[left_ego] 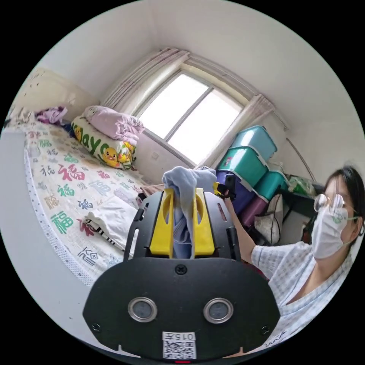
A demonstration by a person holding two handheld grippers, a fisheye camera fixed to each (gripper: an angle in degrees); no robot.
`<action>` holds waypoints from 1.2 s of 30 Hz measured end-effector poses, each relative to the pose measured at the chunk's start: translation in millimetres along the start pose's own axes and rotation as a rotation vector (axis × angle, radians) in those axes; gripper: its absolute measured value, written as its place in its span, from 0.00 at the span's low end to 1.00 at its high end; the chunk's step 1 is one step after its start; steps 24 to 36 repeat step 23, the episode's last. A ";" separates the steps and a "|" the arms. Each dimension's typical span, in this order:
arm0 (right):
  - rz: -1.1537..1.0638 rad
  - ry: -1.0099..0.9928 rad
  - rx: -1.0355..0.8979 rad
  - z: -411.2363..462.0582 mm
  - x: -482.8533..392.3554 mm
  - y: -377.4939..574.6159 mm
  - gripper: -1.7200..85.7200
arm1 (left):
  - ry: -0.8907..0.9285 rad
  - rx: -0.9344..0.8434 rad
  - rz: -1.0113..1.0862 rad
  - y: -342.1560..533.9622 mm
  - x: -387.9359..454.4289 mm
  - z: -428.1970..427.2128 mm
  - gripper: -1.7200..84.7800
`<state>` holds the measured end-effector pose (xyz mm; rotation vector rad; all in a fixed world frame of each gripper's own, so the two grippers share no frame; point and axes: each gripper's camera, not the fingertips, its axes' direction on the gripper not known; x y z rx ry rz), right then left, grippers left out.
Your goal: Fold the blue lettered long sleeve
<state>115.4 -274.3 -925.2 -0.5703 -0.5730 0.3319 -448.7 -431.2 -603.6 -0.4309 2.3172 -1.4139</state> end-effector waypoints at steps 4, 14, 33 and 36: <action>0.206 0.312 -0.171 65.4 119.6 -35.3 0.16 | -0.242 -0.015 -0.147 -2.6 -79.8 91.1 0.11; 0.312 0.795 -0.393 78.8 187.6 98.3 0.21 | -0.412 -0.333 -0.024 46.3 -101.1 260.1 0.11; -0.059 1.154 -0.855 177.4 182.6 172.8 0.23 | -0.438 -0.740 0.007 107.6 -107.3 406.0 0.12; -0.059 1.154 -0.855 177.4 182.6 172.8 0.23 | -0.438 -0.740 0.007 107.6 -107.3 406.0 0.12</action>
